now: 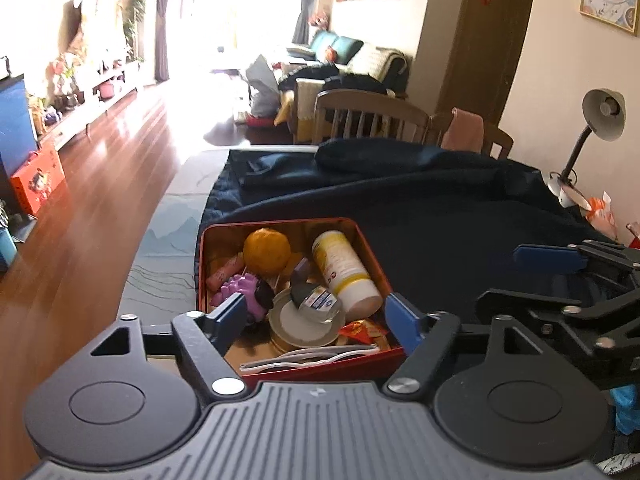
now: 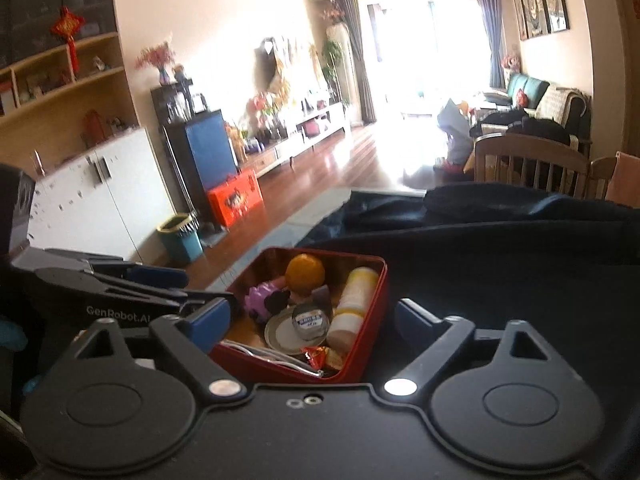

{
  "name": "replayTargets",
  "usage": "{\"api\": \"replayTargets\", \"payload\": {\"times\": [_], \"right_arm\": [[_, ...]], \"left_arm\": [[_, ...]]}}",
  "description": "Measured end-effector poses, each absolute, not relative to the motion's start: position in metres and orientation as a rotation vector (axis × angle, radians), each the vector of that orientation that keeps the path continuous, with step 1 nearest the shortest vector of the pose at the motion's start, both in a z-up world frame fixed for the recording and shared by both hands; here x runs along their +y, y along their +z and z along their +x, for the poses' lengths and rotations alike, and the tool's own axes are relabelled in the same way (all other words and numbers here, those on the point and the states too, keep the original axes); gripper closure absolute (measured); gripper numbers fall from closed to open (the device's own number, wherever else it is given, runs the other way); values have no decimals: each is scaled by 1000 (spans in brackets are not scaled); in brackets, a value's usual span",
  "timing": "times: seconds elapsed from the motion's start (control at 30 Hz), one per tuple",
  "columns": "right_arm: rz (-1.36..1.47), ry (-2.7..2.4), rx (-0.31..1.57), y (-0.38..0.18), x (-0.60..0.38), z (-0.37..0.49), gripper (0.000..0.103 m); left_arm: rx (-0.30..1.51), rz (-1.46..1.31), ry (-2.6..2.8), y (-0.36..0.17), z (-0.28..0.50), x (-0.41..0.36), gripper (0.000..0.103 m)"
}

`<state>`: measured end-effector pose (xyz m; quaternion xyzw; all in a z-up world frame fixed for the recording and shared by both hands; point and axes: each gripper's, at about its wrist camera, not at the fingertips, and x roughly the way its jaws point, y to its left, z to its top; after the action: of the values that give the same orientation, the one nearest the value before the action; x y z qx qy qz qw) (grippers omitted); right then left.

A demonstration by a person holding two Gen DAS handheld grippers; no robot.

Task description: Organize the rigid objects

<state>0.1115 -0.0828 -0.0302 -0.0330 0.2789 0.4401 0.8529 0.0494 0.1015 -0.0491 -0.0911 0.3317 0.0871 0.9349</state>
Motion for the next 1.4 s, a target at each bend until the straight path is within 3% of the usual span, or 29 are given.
{"api": "replayTargets", "payload": {"times": [0.13,0.27,0.33,0.4,1.4], "right_arm": [[-44,946,550,-24,-101,109,1],[-41,942,530,-23,-115,108,0],[-46,932,531,-24,-119,108,0],[-50,926,529,-26,-123,107,0],[-69,937,528,-33,-151,96,0]], "left_arm": [[659,-190,191,-42,43,85,20],[652,-181,212,-40,38,69,16],[649,-177,224,-39,36,62,12],[643,-180,235,-39,32,56,0],[596,-193,329,-31,8,14,0]]}}
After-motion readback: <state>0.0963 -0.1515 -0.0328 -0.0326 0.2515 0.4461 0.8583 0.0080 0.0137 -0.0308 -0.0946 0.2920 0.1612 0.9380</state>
